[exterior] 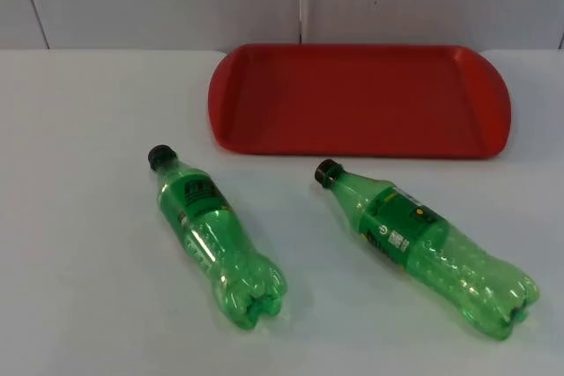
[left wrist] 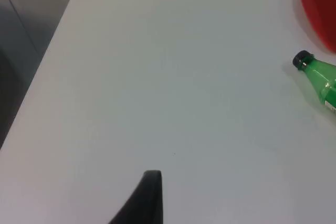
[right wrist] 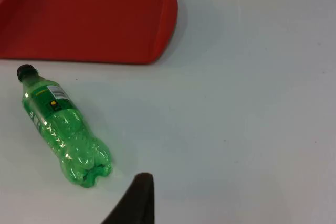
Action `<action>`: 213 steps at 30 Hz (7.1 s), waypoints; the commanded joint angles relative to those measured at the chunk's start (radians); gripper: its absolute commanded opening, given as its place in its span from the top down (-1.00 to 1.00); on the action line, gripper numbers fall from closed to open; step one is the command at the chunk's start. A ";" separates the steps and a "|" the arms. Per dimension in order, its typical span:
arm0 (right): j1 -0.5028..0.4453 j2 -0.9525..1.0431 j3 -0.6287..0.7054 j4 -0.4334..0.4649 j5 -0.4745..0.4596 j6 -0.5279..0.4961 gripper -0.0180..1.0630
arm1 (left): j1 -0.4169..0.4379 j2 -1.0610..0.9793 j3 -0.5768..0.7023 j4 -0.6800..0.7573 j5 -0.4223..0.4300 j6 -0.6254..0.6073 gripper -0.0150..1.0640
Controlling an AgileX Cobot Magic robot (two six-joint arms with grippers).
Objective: Place the bottle upright on the tray.
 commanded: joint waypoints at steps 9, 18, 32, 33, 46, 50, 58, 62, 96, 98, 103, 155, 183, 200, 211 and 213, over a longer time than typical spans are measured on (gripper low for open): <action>-0.004 -0.004 0.002 0.005 -0.002 0.001 -0.98 | -0.005 -0.005 -0.032 -0.032 0.001 -0.001 -0.97; -0.004 -0.004 0.002 0.005 -0.002 0.020 -0.98 | -0.005 0.094 -0.144 -0.034 0.012 -0.042 -0.97; -0.004 -0.004 0.002 0.005 -0.004 0.020 -0.98 | -0.005 0.347 -0.276 -0.096 0.008 -0.063 -0.97; -0.004 -0.004 0.002 0.005 -0.004 0.020 -0.98 | -0.005 0.347 -0.276 -0.096 0.008 -0.063 -0.97; -0.004 -0.004 0.002 0.005 -0.004 0.020 -0.98 | -0.005 0.527 -0.284 -0.249 -0.056 -0.042 -0.97; -0.004 -0.004 0.002 0.005 -0.004 0.020 -0.98 | -0.005 0.570 -0.284 -0.271 -0.067 -0.037 -0.97; -0.004 -0.004 0.002 0.005 -0.004 0.020 -0.98 | -0.005 0.707 -0.296 -0.350 -0.105 -0.014 -0.97; -0.004 -0.004 0.002 0.005 -0.004 0.020 -0.98 | -0.005 0.767 -0.326 -0.374 -0.107 -0.007 -0.97; -0.004 -0.004 0.002 0.005 -0.004 0.020 -0.98 | -0.179 1.194 -0.440 -0.343 -0.184 -0.287 -0.97; -0.004 -0.004 0.002 0.005 -0.004 0.020 -0.98 | -0.208 1.214 -0.448 -0.305 -0.184 -0.343 -0.97; -0.004 -0.004 0.002 0.005 -0.004 0.020 -0.98 | -0.310 1.317 -0.496 -0.187 -0.180 -0.515 -0.97; -0.004 -0.004 0.002 0.005 -0.004 0.020 -0.98 | -0.492 2.011 -0.721 -0.064 -0.439 -0.919 -0.97; -0.004 -0.004 0.002 0.005 -0.004 0.020 -0.98 | -0.479 2.118 -0.750 -0.119 -0.507 -0.952 -0.97; -0.004 -0.004 0.002 0.005 -0.004 0.020 -0.98 | -0.479 2.120 -0.750 -0.107 -0.523 -0.916 -0.97; -0.004 -0.004 0.002 0.005 -0.004 0.020 -0.98 | -0.479 2.120 -0.750 -0.034 -0.556 -0.923 -0.97; -0.004 -0.004 0.002 0.005 -0.004 0.020 -0.98 | -0.479 2.120 -0.750 0.001 -0.556 -0.925 -0.97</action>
